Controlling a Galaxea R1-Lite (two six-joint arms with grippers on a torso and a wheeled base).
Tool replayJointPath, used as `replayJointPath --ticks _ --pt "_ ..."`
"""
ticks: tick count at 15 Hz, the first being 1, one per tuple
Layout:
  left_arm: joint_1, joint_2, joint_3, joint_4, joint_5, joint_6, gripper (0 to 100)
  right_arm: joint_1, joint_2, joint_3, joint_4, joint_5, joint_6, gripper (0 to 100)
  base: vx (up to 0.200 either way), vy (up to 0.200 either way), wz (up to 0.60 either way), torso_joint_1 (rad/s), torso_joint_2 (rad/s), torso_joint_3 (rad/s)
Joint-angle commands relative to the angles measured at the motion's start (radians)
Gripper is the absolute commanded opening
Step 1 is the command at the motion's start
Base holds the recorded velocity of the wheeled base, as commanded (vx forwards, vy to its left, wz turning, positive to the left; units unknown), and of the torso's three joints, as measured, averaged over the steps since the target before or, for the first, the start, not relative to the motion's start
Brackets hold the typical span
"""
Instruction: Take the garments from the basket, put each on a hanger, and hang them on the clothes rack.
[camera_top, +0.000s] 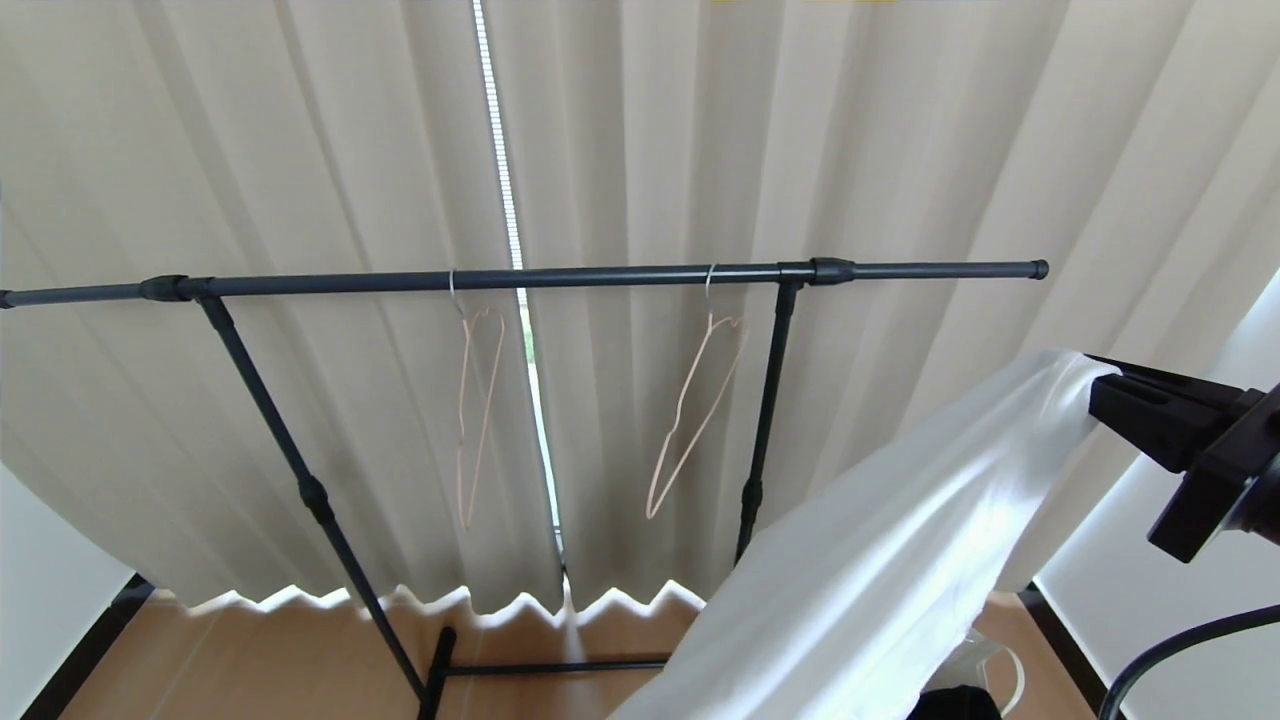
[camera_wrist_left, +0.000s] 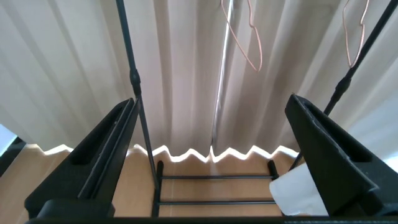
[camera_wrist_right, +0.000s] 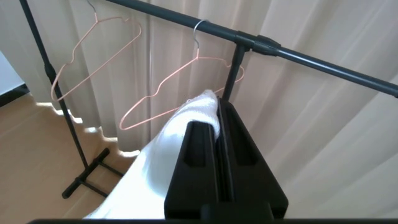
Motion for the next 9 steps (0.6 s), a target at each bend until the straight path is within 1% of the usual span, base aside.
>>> replayJointPath --ticks 1,2,8,9 --pt "0.0 0.0 0.0 0.0 0.0 0.0 100 0.0 0.0 0.0 0.0 -0.001 0.0 0 0.0 0.0 0.0 0.0 0.0 0.0" --pt "0.0 0.0 0.0 0.0 0.0 0.0 100 0.0 0.0 0.0 0.0 -0.001 0.0 0 0.0 0.0 0.0 0.0 0.0 0.0" --pt "0.0 0.0 0.0 0.0 0.0 -0.002 100 0.0 0.0 0.0 0.0 0.0 0.0 0 -0.2 0.0 0.0 -0.002 0.0 0.003" --pt "0.0 0.0 0.0 0.0 0.0 0.0 100 0.0 0.0 0.0 0.0 -0.001 0.0 0 0.0 0.0 0.0 0.0 0.0 0.0"
